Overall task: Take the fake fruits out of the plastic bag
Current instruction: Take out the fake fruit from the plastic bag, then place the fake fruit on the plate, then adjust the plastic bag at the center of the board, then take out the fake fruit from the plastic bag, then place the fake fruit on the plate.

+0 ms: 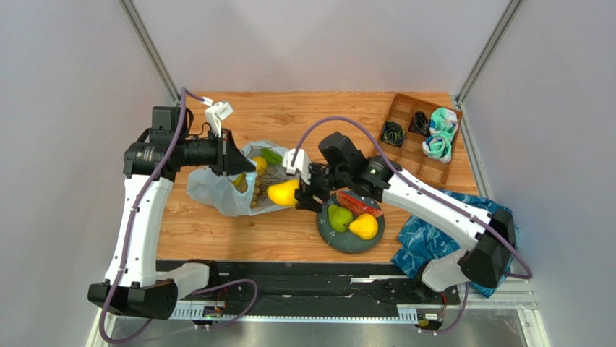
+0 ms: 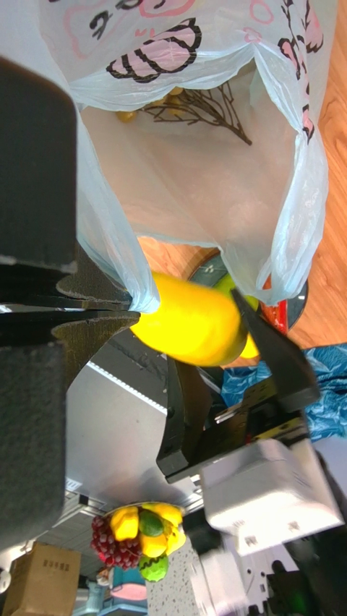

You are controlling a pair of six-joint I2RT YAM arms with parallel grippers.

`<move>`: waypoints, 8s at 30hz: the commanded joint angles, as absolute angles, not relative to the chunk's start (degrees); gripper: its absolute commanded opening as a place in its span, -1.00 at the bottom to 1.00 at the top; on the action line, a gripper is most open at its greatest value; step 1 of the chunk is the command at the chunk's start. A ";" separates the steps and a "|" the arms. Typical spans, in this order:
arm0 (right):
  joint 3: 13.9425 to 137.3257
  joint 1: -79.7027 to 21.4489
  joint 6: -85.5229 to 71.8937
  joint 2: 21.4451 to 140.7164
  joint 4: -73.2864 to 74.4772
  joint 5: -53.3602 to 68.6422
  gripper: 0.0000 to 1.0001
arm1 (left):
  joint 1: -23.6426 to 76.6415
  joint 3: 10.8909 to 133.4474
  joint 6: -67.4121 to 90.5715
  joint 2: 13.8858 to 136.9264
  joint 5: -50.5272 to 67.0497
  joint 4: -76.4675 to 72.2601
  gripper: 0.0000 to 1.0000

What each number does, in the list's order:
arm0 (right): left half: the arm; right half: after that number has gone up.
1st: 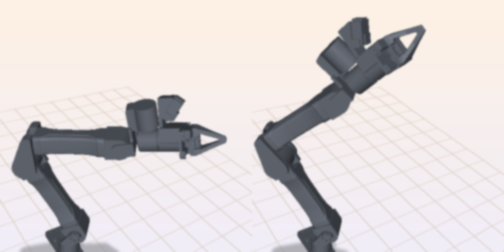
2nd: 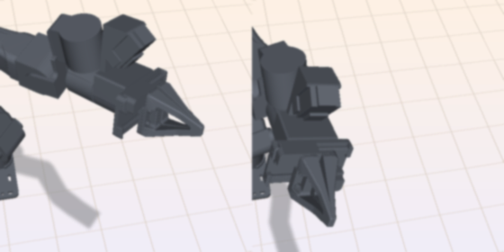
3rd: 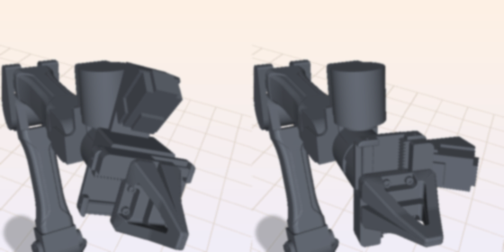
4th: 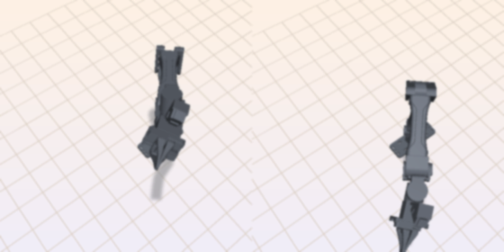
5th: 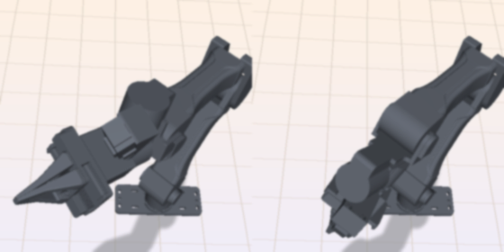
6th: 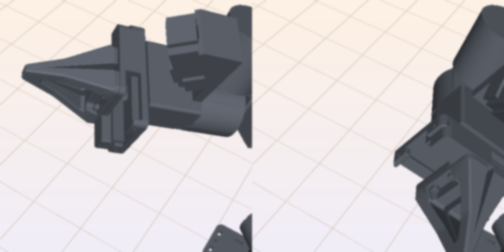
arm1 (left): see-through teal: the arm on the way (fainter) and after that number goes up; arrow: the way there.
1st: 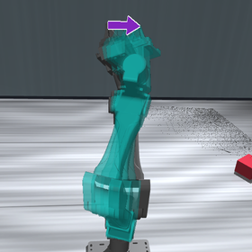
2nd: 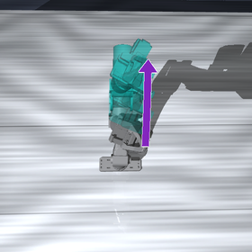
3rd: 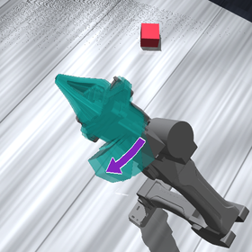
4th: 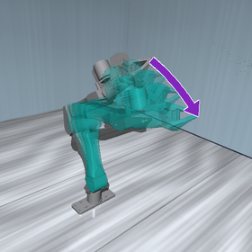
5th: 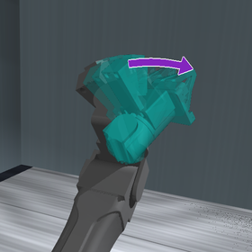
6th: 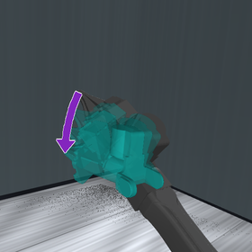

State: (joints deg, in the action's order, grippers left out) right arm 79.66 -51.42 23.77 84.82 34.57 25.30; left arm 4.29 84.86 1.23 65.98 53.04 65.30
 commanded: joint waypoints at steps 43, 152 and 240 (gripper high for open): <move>45.94 -50.10 19.16 68.11 41.21 10.20 0.87 | 2.20 82.97 0.09 65.65 52.12 66.18 -1.00; 114.68 -71.19 8.44 140.96 23.72 42.63 0.77 | -7.38 81.82 -3.34 53.79 49.92 78.30 -1.00; 36.48 -29.97 49.04 56.95 48.25 22.68 -0.13 | -7.38 81.39 -1.23 66.36 47.72 56.60 -1.00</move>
State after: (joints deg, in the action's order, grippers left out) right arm 36.95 -30.09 47.88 55.70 51.81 21.96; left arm -7.22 81.76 -0.38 67.72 47.27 57.74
